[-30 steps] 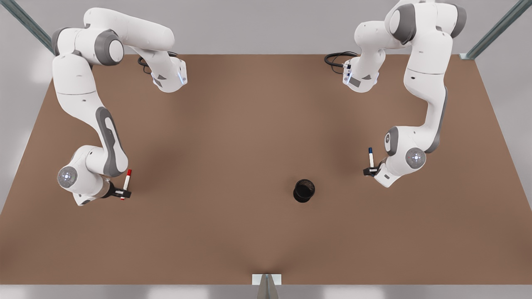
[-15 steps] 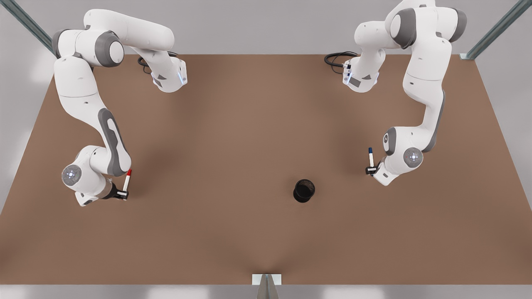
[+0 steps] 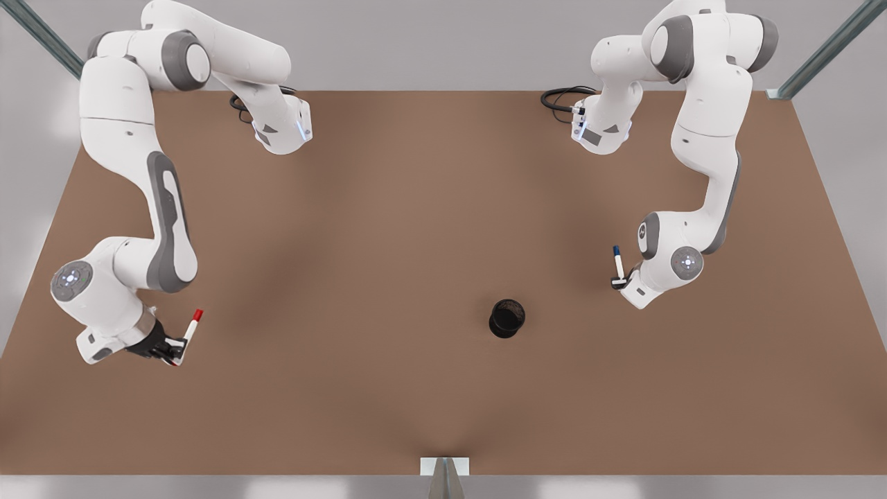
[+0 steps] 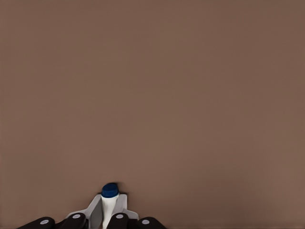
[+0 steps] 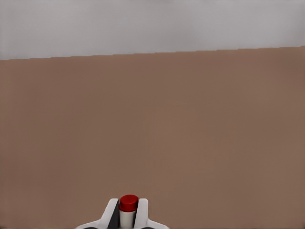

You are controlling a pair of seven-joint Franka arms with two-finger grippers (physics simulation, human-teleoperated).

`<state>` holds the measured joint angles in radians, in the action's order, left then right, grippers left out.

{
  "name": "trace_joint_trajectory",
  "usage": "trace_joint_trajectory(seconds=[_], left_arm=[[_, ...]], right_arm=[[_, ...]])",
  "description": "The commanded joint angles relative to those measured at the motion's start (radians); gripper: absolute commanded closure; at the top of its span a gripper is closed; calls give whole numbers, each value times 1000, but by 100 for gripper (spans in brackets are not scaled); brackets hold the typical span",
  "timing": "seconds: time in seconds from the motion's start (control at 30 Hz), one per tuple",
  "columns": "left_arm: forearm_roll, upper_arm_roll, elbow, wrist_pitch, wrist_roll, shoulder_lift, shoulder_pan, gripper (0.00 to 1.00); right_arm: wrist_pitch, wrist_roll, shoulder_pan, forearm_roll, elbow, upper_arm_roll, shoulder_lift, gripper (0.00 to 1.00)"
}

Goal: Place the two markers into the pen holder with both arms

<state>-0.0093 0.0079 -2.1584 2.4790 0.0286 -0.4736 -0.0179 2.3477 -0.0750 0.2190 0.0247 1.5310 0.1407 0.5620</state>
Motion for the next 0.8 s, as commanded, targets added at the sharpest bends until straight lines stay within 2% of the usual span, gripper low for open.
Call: trace_joint_trajectory(seconds=[0.0,0.1,0.17,0.4,0.5,0.67,0.73,0.77], left_arm=[[-5,0,0,0,-35,1,1,76],[-5,1,5,-6,-36,12,3,79],[-5,7,40,-26,-53,20,1,79],[-5,21,302,-403,-157,33,6,79],[-5,21,362,-419,-167,30,3,79],[-27,-8,423,-419,-196,52,-5,79],[-29,-29,443,-419,-196,50,-5,79],[-29,-29,443,-419,-196,49,-5,79]], right_arm=[[-131,24,-13,14,-26,25,-24,79],[-186,109,-36,15,-94,91,-34,79],[-226,236,-125,15,-149,92,-34,79],[-235,601,-385,17,-265,79,-19,79],[-174,681,-478,23,-362,74,52,79],[97,839,-650,58,-476,68,147,79],[228,894,-788,58,-560,-49,226,79],[254,919,-837,58,-608,-67,268,79]])
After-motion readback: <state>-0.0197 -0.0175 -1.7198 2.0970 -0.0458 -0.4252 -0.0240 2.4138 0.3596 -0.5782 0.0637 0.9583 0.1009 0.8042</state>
